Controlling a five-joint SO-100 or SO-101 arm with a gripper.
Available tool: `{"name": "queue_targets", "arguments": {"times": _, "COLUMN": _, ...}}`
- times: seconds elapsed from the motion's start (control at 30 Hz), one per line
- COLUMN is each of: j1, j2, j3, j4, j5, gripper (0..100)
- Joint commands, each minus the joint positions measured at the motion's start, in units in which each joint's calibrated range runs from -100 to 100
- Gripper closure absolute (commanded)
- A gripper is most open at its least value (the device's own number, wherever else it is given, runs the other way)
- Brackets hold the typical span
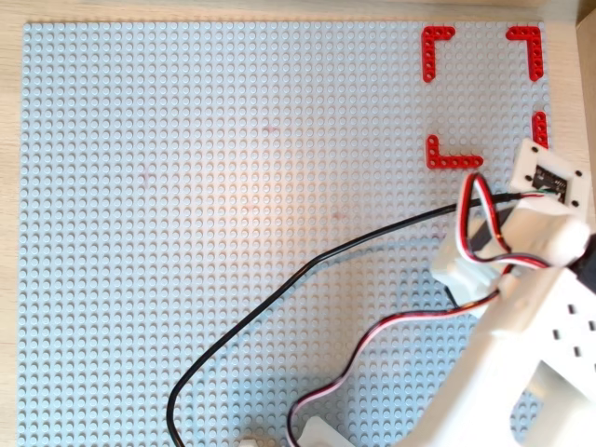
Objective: Grab the Lego and store it in red box
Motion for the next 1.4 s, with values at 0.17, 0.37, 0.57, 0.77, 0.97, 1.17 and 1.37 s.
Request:
{"name": "queue_targets", "arguments": {"times": 0.17, "j1": -1.3, "j2": -0.4, "j3": -7.0, "j4": -4.2, "j5": -0.7, "gripper": 90}}
{"name": "queue_targets", "arguments": {"times": 0.37, "j1": -6.2, "j2": -0.2, "j3": -2.2, "j4": -13.6, "j5": -3.2, "gripper": 90}}
{"name": "queue_targets", "arguments": {"times": 0.57, "j1": -13.7, "j2": -0.1, "j3": 4.3, "j4": -26.3, "j5": -6.4, "gripper": 90}}
{"name": "queue_targets", "arguments": {"times": 0.77, "j1": -15.7, "j2": 0.7, "j3": 6.0, "j4": -36.0, "j5": -7.4, "gripper": 89}}
{"name": "queue_targets", "arguments": {"times": 0.97, "j1": -13.7, "j2": 8.8, "j3": 3.5, "j4": -42.3, "j5": -7.4, "gripper": 89}}
{"name": "queue_targets", "arguments": {"times": 1.17, "j1": -9.8, "j2": 12.8, "j3": -2.8, "j4": -41.7, "j5": -7.2, "gripper": 89}}
{"name": "queue_targets", "arguments": {"times": 1.37, "j1": -7.0, "j2": 16.2, "j3": -7.0, "j4": -42.4, "j5": -6.9, "gripper": 89}}
